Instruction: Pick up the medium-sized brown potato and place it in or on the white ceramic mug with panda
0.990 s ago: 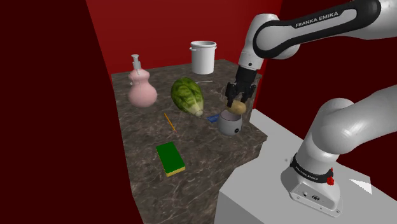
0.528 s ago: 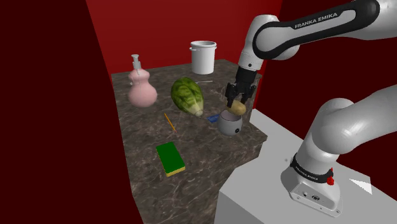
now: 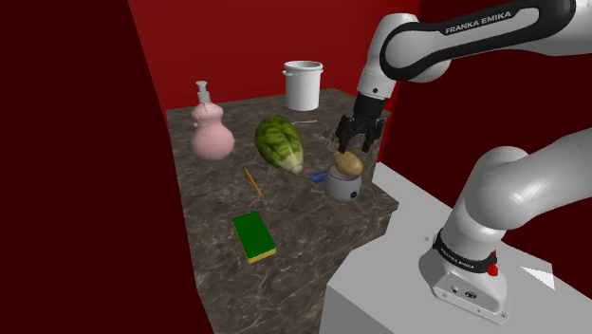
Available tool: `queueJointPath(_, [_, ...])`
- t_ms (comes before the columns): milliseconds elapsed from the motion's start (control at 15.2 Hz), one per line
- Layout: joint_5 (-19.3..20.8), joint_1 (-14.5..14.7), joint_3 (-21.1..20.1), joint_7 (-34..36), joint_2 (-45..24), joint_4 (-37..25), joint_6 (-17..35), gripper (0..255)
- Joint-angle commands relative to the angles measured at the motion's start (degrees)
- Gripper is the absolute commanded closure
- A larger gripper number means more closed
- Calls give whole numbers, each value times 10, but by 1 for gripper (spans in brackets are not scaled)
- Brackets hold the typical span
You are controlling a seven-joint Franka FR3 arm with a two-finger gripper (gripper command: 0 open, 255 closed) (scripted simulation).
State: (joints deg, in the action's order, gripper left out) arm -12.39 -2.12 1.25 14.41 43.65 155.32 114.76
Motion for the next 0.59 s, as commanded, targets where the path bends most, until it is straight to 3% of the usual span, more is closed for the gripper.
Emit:
queueJointPath(0, [7, -5, 6, 1, 8, -29, -38, 0])
queueJointPath(528, [10, -6, 8, 2, 11, -42, -55, 0])
